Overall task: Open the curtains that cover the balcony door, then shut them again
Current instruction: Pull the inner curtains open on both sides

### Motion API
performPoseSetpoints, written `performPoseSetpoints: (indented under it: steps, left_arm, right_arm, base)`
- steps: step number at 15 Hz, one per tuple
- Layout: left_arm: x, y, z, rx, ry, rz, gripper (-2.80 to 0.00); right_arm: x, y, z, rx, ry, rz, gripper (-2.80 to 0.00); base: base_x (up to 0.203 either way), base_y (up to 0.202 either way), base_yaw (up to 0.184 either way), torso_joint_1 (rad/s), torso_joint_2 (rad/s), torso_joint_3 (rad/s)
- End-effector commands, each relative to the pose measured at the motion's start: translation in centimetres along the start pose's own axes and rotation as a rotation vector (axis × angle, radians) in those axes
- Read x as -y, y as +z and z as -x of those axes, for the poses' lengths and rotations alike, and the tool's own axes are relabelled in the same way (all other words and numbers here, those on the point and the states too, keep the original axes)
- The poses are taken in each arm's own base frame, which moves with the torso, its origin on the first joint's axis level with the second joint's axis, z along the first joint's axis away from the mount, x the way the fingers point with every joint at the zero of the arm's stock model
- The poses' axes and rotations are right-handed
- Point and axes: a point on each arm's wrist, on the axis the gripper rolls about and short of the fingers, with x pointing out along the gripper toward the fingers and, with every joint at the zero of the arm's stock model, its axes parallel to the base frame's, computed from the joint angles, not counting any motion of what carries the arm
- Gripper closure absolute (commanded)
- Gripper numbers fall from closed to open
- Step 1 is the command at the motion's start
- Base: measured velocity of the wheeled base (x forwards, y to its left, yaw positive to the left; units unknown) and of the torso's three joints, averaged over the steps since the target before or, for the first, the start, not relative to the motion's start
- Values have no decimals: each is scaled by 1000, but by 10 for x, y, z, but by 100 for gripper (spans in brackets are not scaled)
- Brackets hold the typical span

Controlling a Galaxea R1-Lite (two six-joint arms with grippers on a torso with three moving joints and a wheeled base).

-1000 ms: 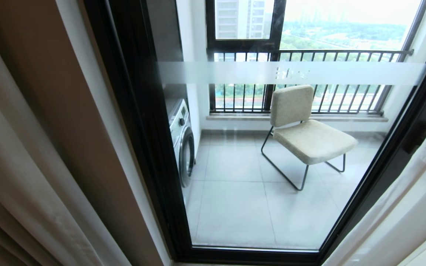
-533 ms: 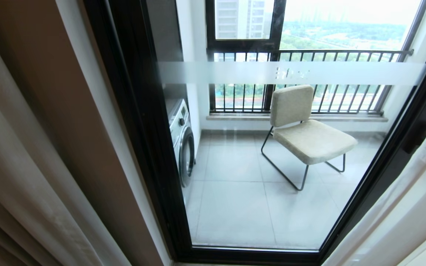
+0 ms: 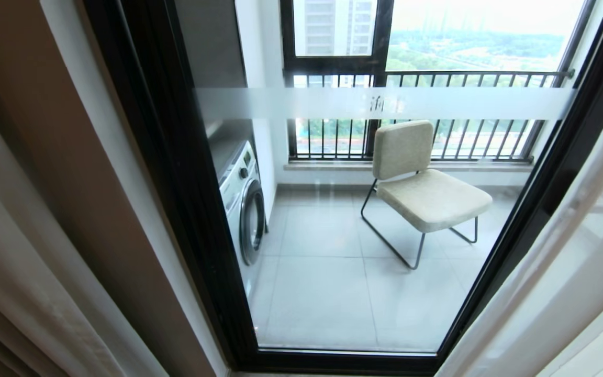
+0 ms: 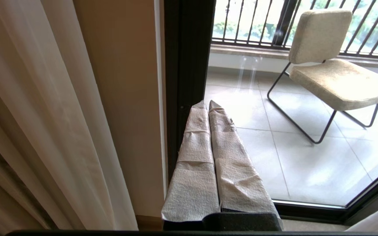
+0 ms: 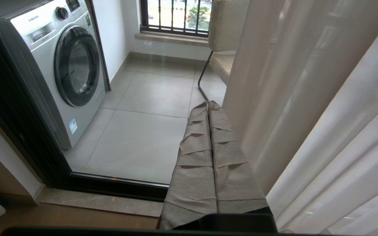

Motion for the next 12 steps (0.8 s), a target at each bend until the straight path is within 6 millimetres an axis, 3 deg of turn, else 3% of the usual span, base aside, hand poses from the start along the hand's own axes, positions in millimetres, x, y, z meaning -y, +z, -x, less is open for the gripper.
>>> performPoseSetpoints:
  steps: [1,12]
  left_arm:
    - [0,0,0,2,1,1,0]
    - [0,0,0,2,1,1,0]
  right_arm:
    - [0,0,0,0,1,1,0]
    - [0,0,0,0,1,1,0]
  base:
    - [0,-191,3,3,2,2]
    - [0,-190,1,1,2,2]
